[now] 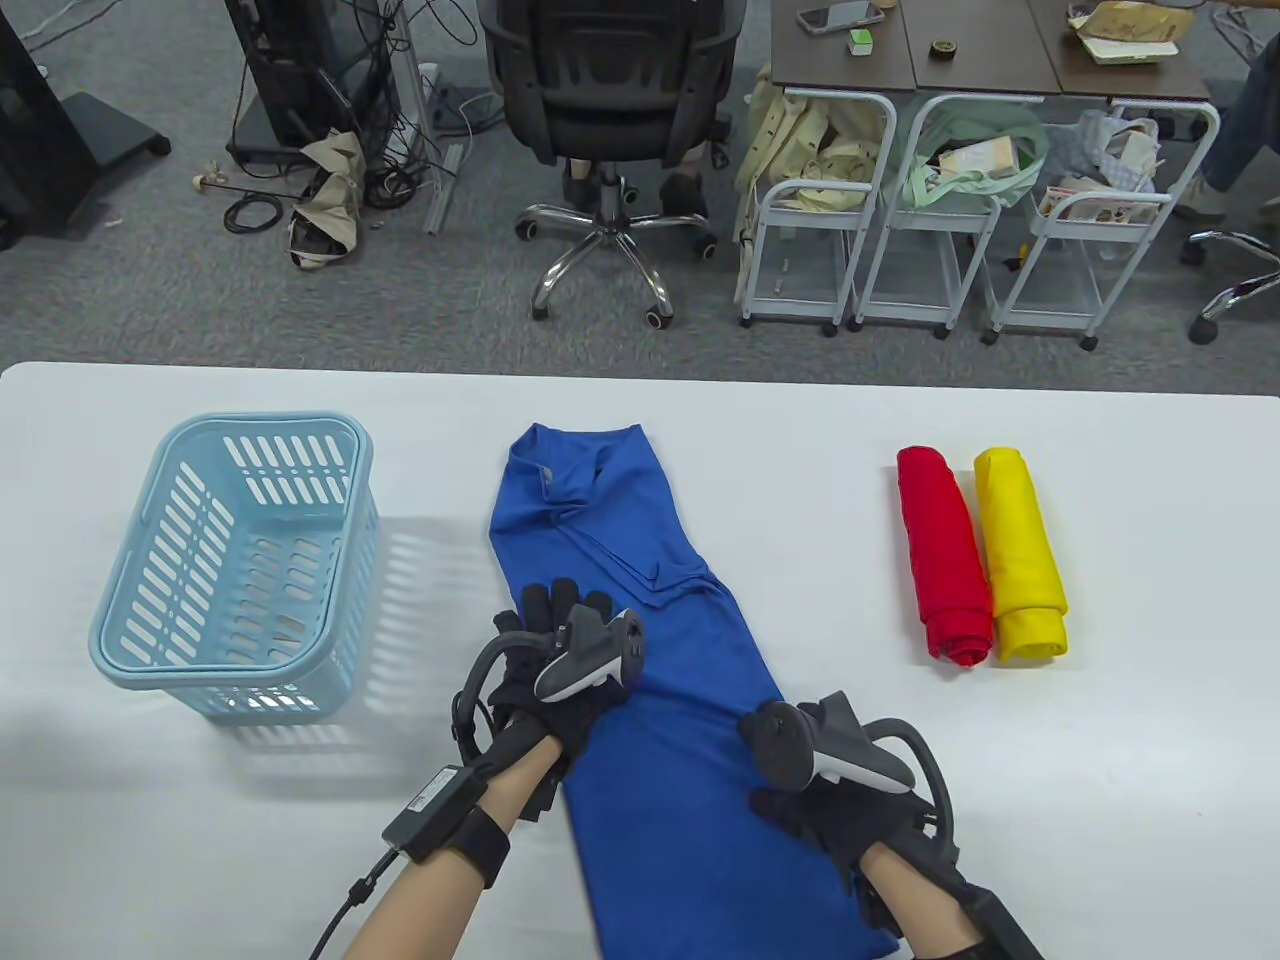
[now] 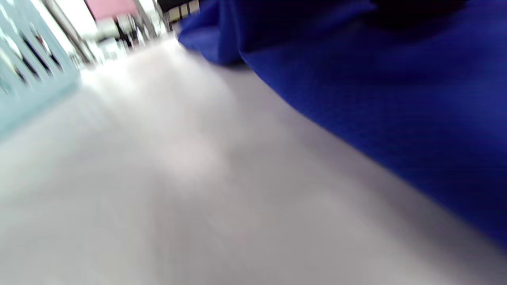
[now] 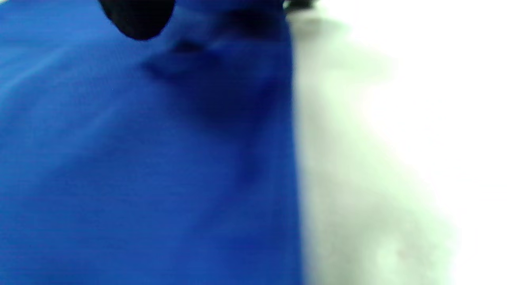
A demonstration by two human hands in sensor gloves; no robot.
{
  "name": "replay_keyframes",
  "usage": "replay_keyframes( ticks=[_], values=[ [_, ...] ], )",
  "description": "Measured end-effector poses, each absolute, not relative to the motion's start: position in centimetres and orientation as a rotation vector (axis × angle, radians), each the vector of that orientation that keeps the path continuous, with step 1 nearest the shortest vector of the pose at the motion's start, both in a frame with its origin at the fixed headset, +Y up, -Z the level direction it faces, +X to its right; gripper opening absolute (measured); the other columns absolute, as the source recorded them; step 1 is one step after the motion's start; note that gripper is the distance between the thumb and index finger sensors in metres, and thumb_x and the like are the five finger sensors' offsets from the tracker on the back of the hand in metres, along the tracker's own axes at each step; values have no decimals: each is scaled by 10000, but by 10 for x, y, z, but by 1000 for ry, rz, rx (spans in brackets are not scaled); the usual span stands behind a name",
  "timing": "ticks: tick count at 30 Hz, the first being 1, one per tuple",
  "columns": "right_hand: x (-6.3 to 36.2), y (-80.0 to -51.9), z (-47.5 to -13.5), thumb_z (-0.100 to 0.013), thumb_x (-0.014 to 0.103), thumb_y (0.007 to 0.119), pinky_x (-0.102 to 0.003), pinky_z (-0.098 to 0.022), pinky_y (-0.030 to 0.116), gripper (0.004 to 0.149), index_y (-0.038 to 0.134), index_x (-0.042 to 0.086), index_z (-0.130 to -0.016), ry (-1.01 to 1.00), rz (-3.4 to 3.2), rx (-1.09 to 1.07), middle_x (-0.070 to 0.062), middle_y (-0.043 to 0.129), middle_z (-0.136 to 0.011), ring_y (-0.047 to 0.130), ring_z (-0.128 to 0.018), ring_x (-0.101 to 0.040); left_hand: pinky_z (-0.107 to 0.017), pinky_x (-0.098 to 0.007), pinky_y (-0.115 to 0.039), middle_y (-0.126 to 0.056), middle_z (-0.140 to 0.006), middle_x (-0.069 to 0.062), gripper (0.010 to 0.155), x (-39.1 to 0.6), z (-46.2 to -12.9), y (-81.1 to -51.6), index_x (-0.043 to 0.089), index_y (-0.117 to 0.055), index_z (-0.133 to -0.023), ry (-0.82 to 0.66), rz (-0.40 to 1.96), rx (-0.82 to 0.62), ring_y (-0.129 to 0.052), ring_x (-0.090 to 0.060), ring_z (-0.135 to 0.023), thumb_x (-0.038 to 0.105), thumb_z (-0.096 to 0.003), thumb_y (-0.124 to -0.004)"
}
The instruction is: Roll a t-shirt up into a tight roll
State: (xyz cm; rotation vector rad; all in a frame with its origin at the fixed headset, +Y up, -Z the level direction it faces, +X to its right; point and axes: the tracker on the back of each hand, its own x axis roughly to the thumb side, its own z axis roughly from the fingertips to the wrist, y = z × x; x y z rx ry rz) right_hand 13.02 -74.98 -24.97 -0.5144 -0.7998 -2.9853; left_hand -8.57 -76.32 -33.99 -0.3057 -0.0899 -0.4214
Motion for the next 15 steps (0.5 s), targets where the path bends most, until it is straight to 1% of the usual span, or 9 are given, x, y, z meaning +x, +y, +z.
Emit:
replay_keyframes(
  ticks=[2,3,4,6,7,8,9,12,15],
  values=[
    [126,-745,-245,-589,492,675,-549,-737,496,679,421,235,-1163,-757,-2983,-548,-75,479,-1202,515,-1087,-368,-810,-626,-370,-122,-1226,-136,826,-81,-328,-762,249,-59,-1115,-148,-537,-262,-272,-432,-1145,623,-488,-446],
    [123,-744,-243,-591,490,670,-544,-734,502,677,417,235,-1164,-739,-2973,-552,-88,504,-1186,522,-1076,-376,-812,-619,-388,-160,-1236,-131,808,-82,-321,-762,256,-80,-1124,-198,-537,-274,-305,-423,-1151,637,-477,-379],
    [122,-745,-242,-595,486,665,-546,-735,494,680,394,243,-1169,-738,-2966,-555,-102,490,-1183,504,-1077,-384,-812,-619,-392,-171,-1241,-131,799,-84,-315,-763,269,-100,-1131,-248,-469,-341,-309,-423,-1152,645,-469,-344],
    [122,-751,-245,-605,482,649,-571,-749,447,705,317,250,-1182,-764,-2960,-539,-113,322,-1232,390,-1112,-405,-806,-625,-375,-131,-1233,-140,800,-90,-309,-773,284,-77,-1126,-322,-239,-536,-263,-440,-1142,661,-464,-324],
    [122,-755,-247,-611,482,636,-600,-760,396,721,259,263,-1186,-793,-2957,-536,-96,218,-1245,297,-1137,-412,-799,-634,-355,-30,-1198,-162,818,-93,-305,-784,267,-42,-1112,-314,-135,-642,-173,-470,-1114,670,-464,-334],
    [122,-758,-248,-616,484,623,-619,-765,351,730,217,272,-1185,-821,-2956,-540,-82,158,-1243,220,-1147,-419,-781,-653,-185,126,-1138,-154,832,-93,-302,-790,270,84,-1057,-298,-110,-701,9,-472,-1068,667,-457,-333],
    [123,-762,-250,-619,483,614,-627,-766,327,733,195,274,-1183,-858,-2956,-540,-72,139,-1241,178,-1149,-418,-766,-651,-130,194,-1105,-148,830,-94,-298,-792,273,149,-1025,-325,-158,-693,74,-467,-1042,672,-436,-279],
    [125,-764,-250,-621,476,597,-628,-764,315,724,189,264,-1181,-878,-2965,-539,-65,142,-1236,178,-1144,-419,-777,-639,-183,164,-1114,-165,838,-93,-286,-792,250,156,-1030,-369,-231,-675,16,-475,-1053,684,-435,-243],
    [123,-751,-246,-616,473,605,-595,-754,392,696,280,230,-1183,-821,-2996,-563,-101,333,-1222,363,-1115,-420,-780,-643,-185,169,-1114,-175,842,-89,-273,-792,240,169,-1028,-379,-259,-658,15,-482,-1054,680,-430,-228]
  ],
)
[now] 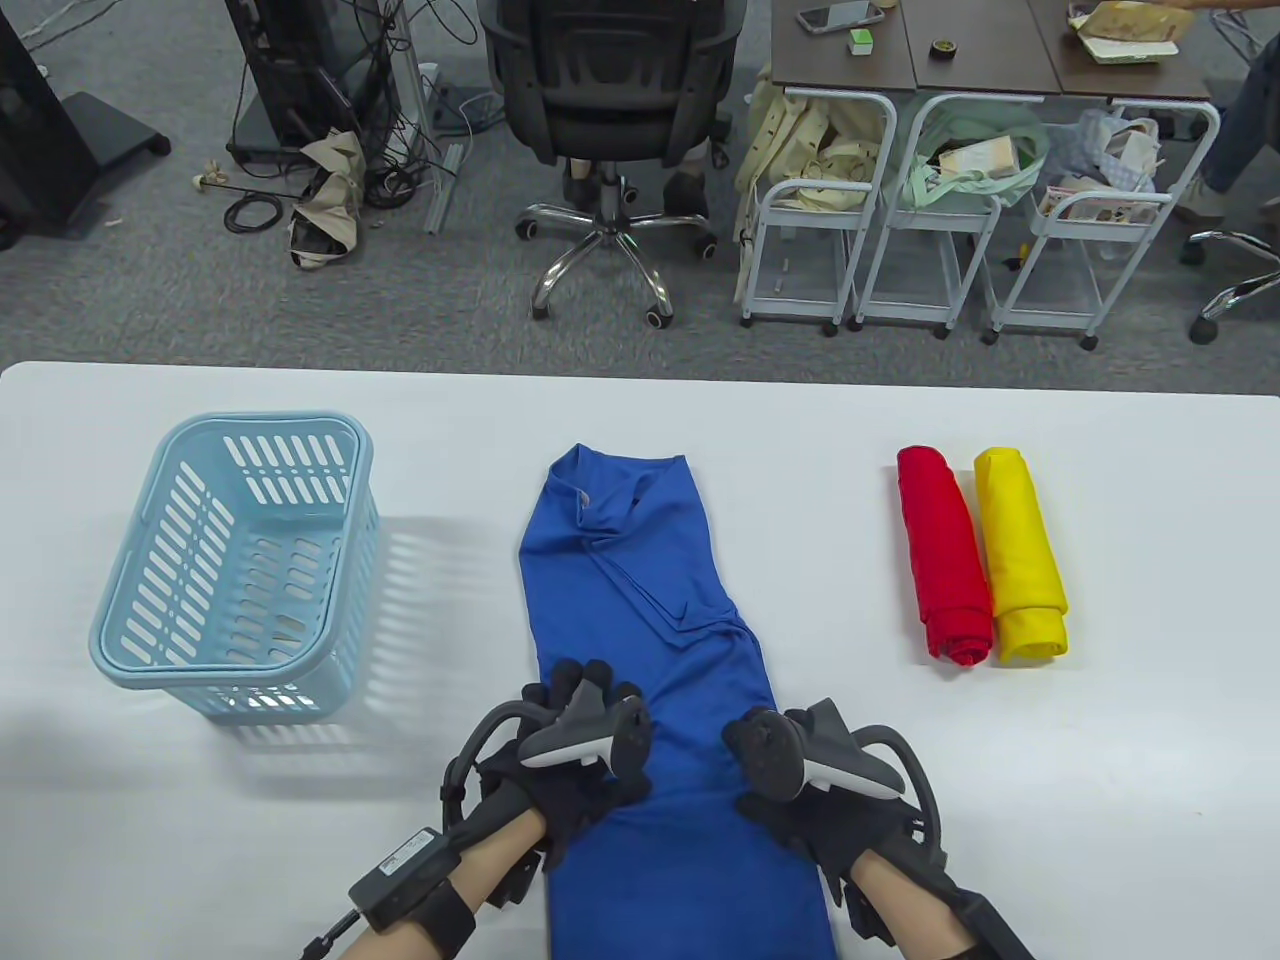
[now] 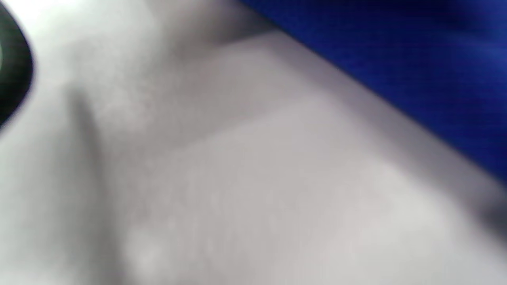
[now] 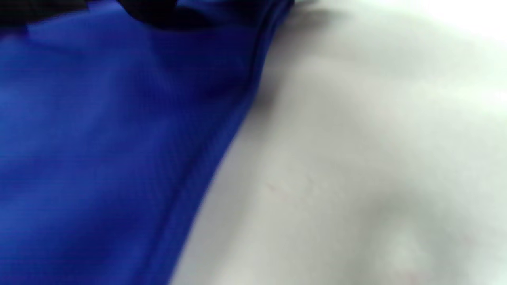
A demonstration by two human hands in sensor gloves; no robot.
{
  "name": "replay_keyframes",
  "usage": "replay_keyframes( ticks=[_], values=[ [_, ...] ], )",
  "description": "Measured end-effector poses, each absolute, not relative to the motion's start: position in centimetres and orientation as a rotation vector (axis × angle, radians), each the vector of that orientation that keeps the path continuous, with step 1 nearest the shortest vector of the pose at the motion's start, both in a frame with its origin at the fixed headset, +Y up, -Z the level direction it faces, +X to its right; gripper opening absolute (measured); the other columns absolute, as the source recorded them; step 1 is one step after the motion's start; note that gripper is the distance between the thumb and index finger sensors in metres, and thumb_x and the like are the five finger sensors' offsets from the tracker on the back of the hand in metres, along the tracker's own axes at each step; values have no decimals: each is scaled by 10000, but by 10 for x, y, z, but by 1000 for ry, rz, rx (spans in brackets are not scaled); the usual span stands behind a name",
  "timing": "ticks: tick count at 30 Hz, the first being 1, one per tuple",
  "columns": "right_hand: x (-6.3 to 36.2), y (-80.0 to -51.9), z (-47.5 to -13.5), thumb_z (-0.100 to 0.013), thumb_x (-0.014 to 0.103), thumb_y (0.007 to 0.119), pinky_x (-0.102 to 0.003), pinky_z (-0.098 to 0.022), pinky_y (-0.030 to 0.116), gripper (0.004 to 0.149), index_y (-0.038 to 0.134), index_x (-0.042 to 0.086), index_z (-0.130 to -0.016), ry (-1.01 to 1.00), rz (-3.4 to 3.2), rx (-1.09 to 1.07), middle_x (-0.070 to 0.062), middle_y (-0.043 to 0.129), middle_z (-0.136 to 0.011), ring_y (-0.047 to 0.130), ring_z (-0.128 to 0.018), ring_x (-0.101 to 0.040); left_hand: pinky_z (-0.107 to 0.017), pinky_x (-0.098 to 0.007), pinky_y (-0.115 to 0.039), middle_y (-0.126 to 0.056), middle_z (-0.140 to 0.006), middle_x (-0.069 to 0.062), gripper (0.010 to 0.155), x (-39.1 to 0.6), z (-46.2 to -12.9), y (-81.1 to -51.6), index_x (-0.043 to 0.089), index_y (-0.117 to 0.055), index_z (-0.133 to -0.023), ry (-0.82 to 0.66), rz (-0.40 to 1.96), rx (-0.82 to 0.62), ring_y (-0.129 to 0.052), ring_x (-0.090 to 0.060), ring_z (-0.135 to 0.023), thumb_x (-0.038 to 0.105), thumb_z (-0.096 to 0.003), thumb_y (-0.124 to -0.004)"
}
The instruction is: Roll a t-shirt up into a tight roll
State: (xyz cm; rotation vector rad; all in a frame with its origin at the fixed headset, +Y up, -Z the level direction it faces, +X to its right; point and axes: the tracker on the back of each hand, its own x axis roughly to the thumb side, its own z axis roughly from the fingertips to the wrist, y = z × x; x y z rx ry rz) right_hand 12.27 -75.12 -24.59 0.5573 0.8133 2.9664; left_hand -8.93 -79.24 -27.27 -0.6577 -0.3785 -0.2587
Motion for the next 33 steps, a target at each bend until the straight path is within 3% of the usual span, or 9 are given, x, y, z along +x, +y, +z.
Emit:
replay_keyframes(
  ticks=[8,16,22,28,33],
  values=[
    [128,-738,-254,-607,439,640,-548,-706,570,599,486,230,-1146,787,2948,525,-91,607,-1134,644,-1034,-368,-758,-649,-113,213,-1097,-151,871,-97,-265,-795,263,174,-1026,-442,-180,-685,93,-466,-1033,708,-432,-282],
    [117,-722,-315,-617,394,643,-563,-719,528,597,438,239,-1156,669,2990,292,-124,479,-1158,613,-1023,-369,-720,-649,-16,294,-1057,-111,923,-103,-275,-799,283,220,-1006,-486,-119,-736,189,-431,-995,760,-424,-315],
    [78,-732,-362,-629,363,630,-575,-738,466,554,423,327,-1142,796,3010,267,-137,346,-1190,537,-1043,-363,-721,-649,-21,283,-1066,-109,928,-103,-275,-799,286,208,-1014,-486,-114,-732,181,-430,-1000,764,-427,-328],
    [65,-749,-383,-601,387,734,-557,-734,484,561,465,312,-1087,832,3102,213,-76,438,-1143,610,-970,-305,-718,-647,-15,285,-1066,-104,926,-104,-276,-800,292,208,-1014,-486,-105,-738,186,-425,-998,763,-430,-335],
    [65,-745,-386,-599,345,740,-536,-715,555,379,648,282,-962,806,3191,236,-19,612,-1069,728,-914,-260,-716,-647,-11,289,-1065,-101,926,-104,-276,-800,293,210,-1013,-487,-103,-740,190,-424,-997,762,-430,-335]
  ],
)
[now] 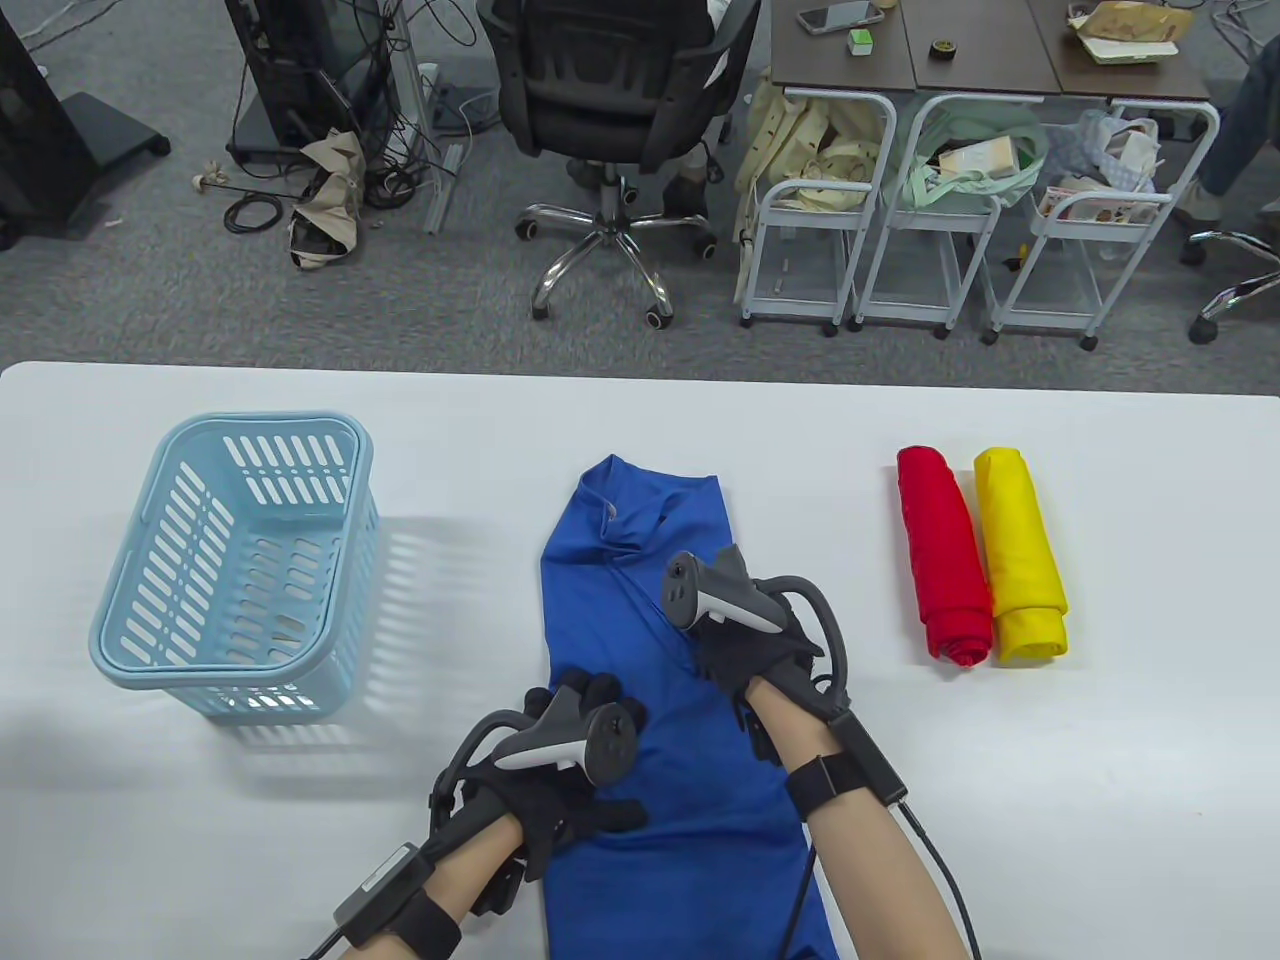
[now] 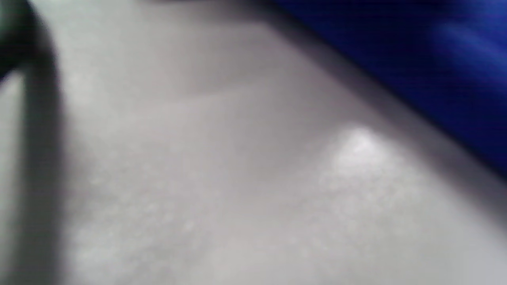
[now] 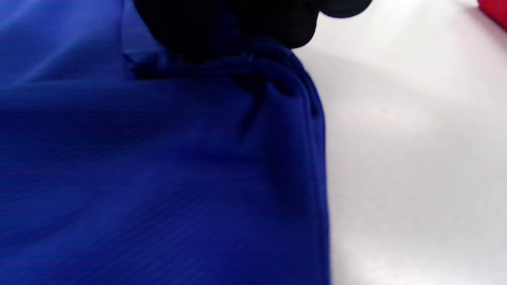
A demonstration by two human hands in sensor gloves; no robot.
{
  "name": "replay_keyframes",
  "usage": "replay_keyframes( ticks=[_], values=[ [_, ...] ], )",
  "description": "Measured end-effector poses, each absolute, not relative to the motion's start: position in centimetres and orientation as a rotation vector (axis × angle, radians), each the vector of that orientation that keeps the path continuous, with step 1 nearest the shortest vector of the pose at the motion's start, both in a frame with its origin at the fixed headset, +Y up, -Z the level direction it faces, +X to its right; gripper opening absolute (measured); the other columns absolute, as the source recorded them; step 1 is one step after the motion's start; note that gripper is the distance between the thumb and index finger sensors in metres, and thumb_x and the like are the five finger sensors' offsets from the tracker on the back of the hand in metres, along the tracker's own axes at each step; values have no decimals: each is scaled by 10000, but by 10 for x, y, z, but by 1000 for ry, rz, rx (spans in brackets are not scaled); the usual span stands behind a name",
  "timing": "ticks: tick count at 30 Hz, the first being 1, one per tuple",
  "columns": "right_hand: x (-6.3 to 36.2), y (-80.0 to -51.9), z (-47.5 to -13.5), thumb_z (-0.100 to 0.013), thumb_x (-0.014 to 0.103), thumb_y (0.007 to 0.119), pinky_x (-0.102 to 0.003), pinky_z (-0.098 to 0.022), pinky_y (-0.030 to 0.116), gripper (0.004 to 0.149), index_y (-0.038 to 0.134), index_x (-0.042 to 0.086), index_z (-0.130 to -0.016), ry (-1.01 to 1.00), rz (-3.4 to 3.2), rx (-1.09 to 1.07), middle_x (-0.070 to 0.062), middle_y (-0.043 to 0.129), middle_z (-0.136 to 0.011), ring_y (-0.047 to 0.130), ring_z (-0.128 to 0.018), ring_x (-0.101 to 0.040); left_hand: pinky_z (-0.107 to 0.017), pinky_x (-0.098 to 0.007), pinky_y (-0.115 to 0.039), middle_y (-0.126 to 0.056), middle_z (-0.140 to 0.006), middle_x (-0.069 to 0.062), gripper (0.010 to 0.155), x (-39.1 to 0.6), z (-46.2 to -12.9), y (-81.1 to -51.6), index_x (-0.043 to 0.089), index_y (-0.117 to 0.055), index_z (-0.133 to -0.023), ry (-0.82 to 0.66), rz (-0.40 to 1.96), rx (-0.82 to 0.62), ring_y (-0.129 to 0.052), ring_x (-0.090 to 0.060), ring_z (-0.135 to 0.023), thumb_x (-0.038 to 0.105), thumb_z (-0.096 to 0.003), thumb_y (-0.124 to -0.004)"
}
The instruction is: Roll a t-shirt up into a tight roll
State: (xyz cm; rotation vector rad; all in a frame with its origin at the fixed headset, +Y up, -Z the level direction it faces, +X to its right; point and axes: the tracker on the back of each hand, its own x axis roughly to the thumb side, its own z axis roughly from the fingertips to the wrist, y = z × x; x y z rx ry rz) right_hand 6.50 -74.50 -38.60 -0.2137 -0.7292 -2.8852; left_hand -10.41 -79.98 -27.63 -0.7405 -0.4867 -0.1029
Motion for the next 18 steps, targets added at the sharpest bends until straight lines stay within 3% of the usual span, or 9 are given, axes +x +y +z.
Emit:
replay_keyframes(
  ticks=[5,8,11,14,18],
  values=[
    [88,-736,-391,-622,361,637,-515,-699,586,389,566,245,-986,-681,-2942,-85,-48,587,-1074,747,-894,-243,-715,-646,-8,291,-1063,-98,922,-104,-277,-800,295,212,-1011,-485,-100,-743,194,-422,-995,761,-431,-334],
    [121,-731,-394,-635,368,594,-500,-689,612,393,538,219,-994,-564,-2968,239,-72,579,-1069,769,-874,-238,-714,-646,-7,293,-1062,-97,922,-104,-277,-800,295,213,-1010,-486,-100,-744,194,-422,-994,761,-431,-334],
    [155,-744,-393,-638,374,596,-491,-673,643,389,570,190,-979,-669,-2954,488,-102,609,-1049,799,-864,-264,-709,-649,-1,300,-1059,-94,918,-104,-278,-800,301,217,-1007,-485,-96,-749,202,-420,-991,761,-433,-331],
    [164,-745,-387,-626,406,635,-493,-666,649,421,579,190,-983,-655,-2914,499,-110,607,-1054,805,-861,-270,-703,-656,6,307,-1055,-92,918,-101,-281,-800,301,223,-1005,-482,-93,-756,212,-419,-987,762,-434,-329],
    [147,-719,-377,-635,402,624,-518,-687,598,543,464,162,-1095,-491,-3017,366,-148,483,-1117,723,-907,-295,-701,-655,9,310,-1053,-90,918,-101,-281,-800,303,225,-1004,-484,-91,-757,215,-417,-985,763,-435,-328]
  ],
)
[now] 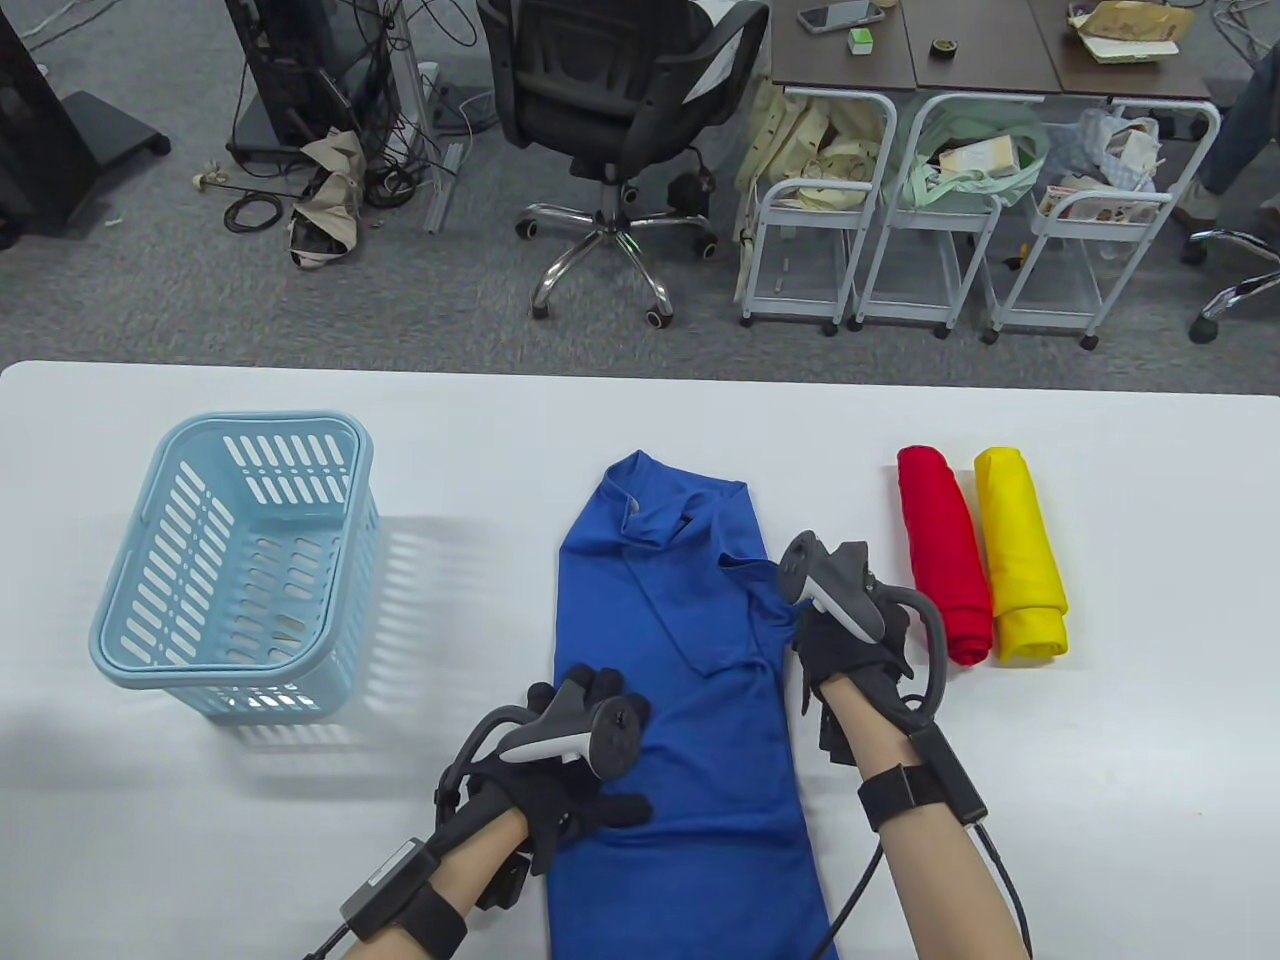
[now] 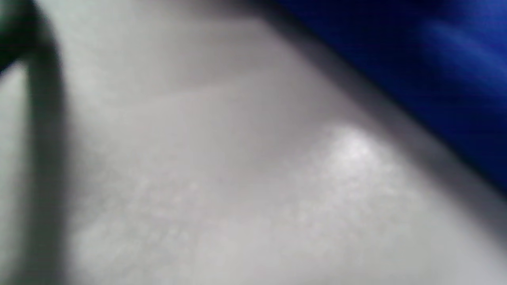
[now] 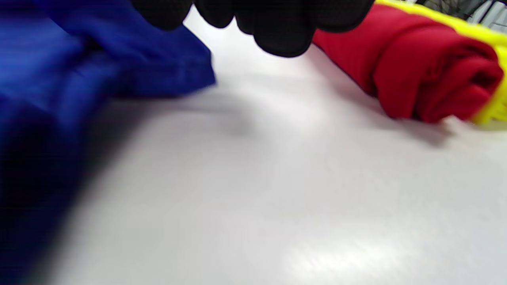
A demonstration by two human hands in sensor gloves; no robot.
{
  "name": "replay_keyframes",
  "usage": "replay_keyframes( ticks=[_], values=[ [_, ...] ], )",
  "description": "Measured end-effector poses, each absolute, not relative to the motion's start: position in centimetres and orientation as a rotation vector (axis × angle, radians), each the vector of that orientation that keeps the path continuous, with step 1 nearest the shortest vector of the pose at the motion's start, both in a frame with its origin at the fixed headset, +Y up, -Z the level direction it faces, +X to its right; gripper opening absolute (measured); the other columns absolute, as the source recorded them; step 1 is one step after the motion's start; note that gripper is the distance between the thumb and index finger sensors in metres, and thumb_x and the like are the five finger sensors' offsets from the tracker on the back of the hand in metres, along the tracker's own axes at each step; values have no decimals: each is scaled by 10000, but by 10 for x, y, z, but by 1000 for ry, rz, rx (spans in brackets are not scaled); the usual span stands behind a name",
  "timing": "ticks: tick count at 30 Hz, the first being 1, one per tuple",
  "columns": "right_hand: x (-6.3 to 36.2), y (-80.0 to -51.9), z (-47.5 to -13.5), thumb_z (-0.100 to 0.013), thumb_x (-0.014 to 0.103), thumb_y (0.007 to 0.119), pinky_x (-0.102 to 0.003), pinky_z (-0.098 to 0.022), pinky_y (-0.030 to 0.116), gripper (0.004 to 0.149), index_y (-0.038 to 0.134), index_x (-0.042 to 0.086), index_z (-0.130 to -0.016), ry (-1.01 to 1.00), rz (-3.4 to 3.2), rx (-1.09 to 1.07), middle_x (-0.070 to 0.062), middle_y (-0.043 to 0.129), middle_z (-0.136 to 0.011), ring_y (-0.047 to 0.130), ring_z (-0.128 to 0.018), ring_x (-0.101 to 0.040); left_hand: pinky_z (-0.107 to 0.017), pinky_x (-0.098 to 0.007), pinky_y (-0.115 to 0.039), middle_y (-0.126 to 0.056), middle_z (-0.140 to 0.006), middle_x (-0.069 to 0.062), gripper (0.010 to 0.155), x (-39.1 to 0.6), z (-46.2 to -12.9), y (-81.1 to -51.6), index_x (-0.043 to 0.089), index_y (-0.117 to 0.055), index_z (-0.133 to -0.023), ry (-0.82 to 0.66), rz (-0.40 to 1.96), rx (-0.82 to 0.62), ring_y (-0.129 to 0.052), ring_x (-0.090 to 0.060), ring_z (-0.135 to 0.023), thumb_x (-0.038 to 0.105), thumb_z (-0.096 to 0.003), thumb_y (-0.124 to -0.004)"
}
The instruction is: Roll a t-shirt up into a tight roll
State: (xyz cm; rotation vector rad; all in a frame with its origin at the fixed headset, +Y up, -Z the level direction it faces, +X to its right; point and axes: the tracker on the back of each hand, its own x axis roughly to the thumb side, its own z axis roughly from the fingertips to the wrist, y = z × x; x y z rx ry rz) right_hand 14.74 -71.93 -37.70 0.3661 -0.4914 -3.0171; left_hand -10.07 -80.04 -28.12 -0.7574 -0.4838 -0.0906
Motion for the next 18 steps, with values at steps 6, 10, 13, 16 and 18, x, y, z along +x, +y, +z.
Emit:
replay_keyframes(
  ticks=[6,10,13,16,18],
  values=[
    [91,-702,-365,-631,344,616,-476,-683,677,416,657,241,-1033,-778,-3236,-560,-56,633,-1117,754,-1002,-312,-701,-655,9,310,-1053,-90,918,-101,-281,-800,301,225,-1004,-484,-91,-757,215,-416,-985,763,-435,-327],
    [81,-733,-379,-637,339,566,-519,-780,470,538,446,235,-1151,-976,-3194,-526,-79,390,-1225,397,-1159,-367,-700,-655,9,309,-1053,-90,917,-101,-281,-800,303,224,-1004,-483,-91,-757,215,-417,-985,763,-434,-328],
    [109,-751,-400,-640,358,509,-542,-781,328,610,258,190,-1170,-931,-3068,-74,-120,194,-1210,190,-1136,-395,-701,-653,11,309,-1053,-86,915,-101,-281,-800,304,223,-1004,-483,-91,-758,215,-414,-986,762,-435,-328],
    [145,-756,-402,-647,363,475,-565,-767,318,640,174,131,-1163,-993,-3118,220,-184,126,-1187,154,-1103,-452,-703,-653,8,304,-1058,-83,913,-101,-281,-800,311,217,-1007,-484,-87,-756,212,-411,-989,762,-435,-334],
    [155,-751,-394,-660,365,456,-571,-772,286,649,126,129,-1167,-960,-3258,140,-185,76,-1190,103,-1106,-454,-718,-653,-14,273,-1083,-63,902,-100,-283,-798,335,184,-1025,-490,-85,-730,185,-396,-1015,765,-438,-348]
  ],
)
